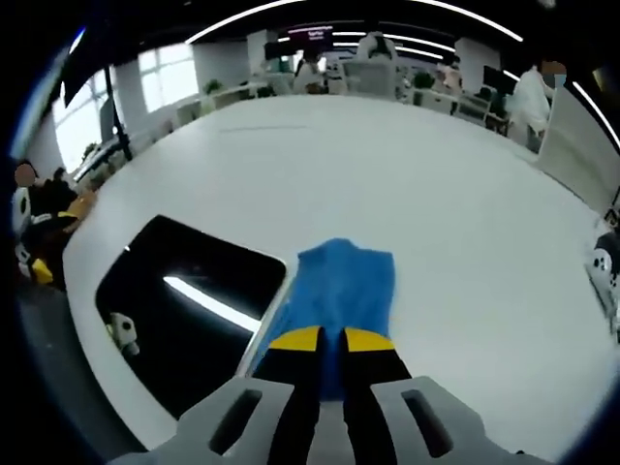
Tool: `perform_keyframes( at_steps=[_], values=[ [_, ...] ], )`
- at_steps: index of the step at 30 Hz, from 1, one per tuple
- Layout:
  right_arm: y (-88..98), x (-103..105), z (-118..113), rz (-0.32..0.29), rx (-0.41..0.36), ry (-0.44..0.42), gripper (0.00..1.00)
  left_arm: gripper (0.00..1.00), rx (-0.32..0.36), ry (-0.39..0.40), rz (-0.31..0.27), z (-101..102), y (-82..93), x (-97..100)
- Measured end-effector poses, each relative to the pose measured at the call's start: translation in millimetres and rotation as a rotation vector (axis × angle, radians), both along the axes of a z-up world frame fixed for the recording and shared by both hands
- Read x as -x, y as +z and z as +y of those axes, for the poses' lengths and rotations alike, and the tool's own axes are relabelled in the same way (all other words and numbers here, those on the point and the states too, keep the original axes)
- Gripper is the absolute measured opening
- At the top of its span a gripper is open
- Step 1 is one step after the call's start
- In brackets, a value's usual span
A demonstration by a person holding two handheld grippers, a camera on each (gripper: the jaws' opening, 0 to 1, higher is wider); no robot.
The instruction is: Wipe the mirror surface with the cleaning cloth until all visible marks leave the cleaned area.
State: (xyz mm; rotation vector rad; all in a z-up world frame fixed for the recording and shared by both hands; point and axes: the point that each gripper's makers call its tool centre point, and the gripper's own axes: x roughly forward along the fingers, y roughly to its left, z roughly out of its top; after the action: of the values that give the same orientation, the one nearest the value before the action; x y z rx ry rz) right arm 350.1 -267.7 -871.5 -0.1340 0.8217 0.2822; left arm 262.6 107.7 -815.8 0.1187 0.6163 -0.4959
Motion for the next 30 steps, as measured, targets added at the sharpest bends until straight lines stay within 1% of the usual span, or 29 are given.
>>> perform_keyframes(
  at_steps=[2, 3, 5, 6, 7, 8, 10, 15, 18, 22, 25, 27, 30],
  values=[
    [-0.3, 1.4, -1.7, 0.050, -0.055, -0.073, 0.02, 1.00, -0.001, -0.002, -0.002, -0.4, 0.2, 0.0],
    [0.3, 1.4, -2.4, 0.080, -0.100, -0.117, 0.01, 1.00, -0.002, -0.001, -0.002, 0.1, 0.2, -0.2],
    [1.4, 1.0, -3.3, 0.116, -0.174, -0.182, 0.01, 1.00, -0.001, -0.001, -0.004, 0.4, 0.1, -0.3],
    [2.0, 1.0, -2.7, 0.120, -0.198, -0.191, 0.01, 0.99, 0.000, -0.001, -0.003, 0.4, 0.0, -0.3],
    [2.2, 1.4, -3.2, 0.124, -0.204, -0.194, 0.01, 0.99, 0.001, 0.001, -0.002, 0.8, -0.2, -0.3],
    [3.1, 0.4, -5.5, 0.114, -0.190, -0.181, 0.01, 0.99, 0.004, 0.003, -0.003, 0.8, 0.0, -0.3],
    [7.2, 0.0, -5.6, 0.105, -0.197, -0.185, 0.01, 0.99, 0.004, 0.003, -0.006, 1.0, 0.3, -0.5],
    [25.9, -4.2, -3.8, 0.079, -0.249, -0.213, 0.01, 0.99, 0.006, -0.006, -0.006, -0.6, 0.0, -0.3],
    [39.4, -9.0, 5.1, 0.069, -0.299, -0.222, 0.00, 0.99, 0.002, -0.009, -0.007, -0.8, 0.0, -0.1],
    [48.6, -15.6, 18.2, 0.056, -0.329, -0.221, 0.01, 0.99, 0.001, -0.010, -0.007, -1.0, -0.1, 0.0],
    [42.2, -16.5, 27.6, 0.073, -0.326, -0.219, 0.01, 0.99, 0.002, -0.012, -0.010, -1.6, 0.4, 0.0],
    [32.5, -12.5, 35.3, 0.101, -0.313, -0.217, 0.01, 0.99, 0.000, -0.009, -0.008, -0.9, -0.1, -0.1],
    [22.3, -10.7, 40.2, 0.117, -0.293, -0.217, 0.01, 0.99, -0.003, -0.009, -0.007, -0.3, -0.7, 0.3]
  ],
)
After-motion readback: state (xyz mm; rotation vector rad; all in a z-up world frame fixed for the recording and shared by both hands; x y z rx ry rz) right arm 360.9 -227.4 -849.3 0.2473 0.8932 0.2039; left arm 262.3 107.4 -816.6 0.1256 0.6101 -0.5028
